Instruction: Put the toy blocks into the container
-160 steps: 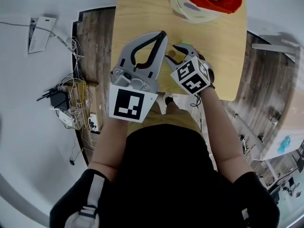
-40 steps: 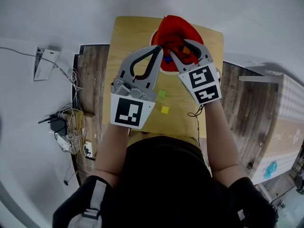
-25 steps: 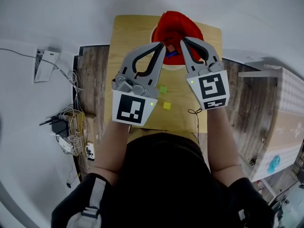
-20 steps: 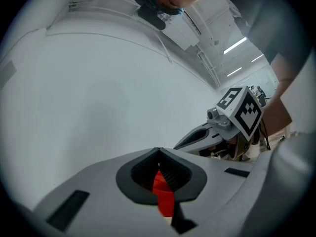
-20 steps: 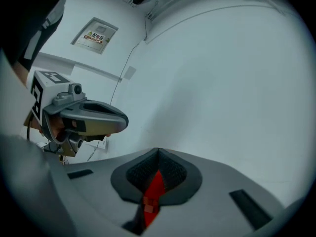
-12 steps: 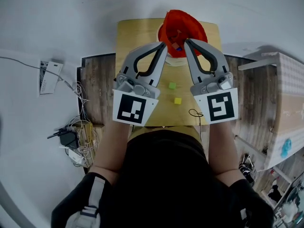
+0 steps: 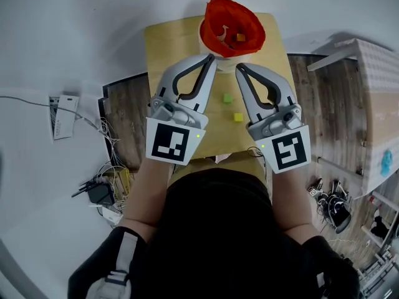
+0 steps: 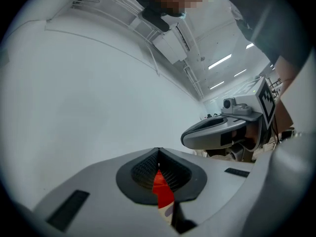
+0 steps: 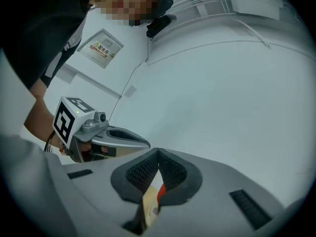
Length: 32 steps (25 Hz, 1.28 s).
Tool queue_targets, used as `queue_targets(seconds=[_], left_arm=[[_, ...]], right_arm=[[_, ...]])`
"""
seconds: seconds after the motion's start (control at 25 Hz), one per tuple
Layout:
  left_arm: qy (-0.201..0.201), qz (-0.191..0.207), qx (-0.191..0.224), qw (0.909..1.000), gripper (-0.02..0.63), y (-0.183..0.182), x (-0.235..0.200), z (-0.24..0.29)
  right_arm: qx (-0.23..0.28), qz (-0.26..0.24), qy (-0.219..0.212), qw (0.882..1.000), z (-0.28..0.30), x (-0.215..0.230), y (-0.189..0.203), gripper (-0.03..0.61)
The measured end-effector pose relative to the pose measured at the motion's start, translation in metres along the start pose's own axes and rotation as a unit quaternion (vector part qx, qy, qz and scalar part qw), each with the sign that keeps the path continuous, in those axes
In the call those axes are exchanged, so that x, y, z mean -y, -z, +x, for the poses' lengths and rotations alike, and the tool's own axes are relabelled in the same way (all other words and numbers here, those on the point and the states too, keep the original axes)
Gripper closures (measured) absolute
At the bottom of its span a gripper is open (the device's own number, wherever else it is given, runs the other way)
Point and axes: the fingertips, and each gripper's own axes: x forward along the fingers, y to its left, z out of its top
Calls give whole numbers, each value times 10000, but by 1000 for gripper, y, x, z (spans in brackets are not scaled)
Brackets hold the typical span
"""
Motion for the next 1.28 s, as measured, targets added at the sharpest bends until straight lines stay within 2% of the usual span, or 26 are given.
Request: queue_targets(seconds=[0.12, 0.36, 0.72, 0.88, 0.92, 0.96, 1.04, 1.16, 1.28], left_arm=[[148, -46, -25, 9999, 604, 7, 10, -3], [165, -149, -96, 9997, 604, 22, 13, 2], [283, -426, -504, 9974, 604, 66, 39, 4], [241, -475, -604, 9968, 604, 78, 39, 8], [230, -483, -637, 9965, 604, 80, 39, 9], [216, -489, -661, 9964, 604, 81, 39, 10], [176, -499, -677, 9963, 604, 82, 38, 10], [136, -489, -713, 9962, 604, 84, 35, 8], [88, -552, -778, 9954, 604, 87, 36, 4]], right_arm=[[-68, 35, 34, 10000, -2, -3, 2, 549], [-185, 139, 50, 9997, 0, -3, 16, 549], [-681, 396, -375, 9962, -1, -8, 79, 548], [-1161, 548, -711, 9892, 2, -17, 120, 541], [-1305, 597, -841, 9861, 2, -22, 131, 513], [-1456, 653, -1043, 9817, 1, -29, 144, 449], [-1808, 725, -1653, 9668, -3, -49, 171, 394], [-2430, 557, -2499, 9356, -12, -76, 215, 365], [-2910, 264, -2893, 9115, -18, -90, 250, 357]])
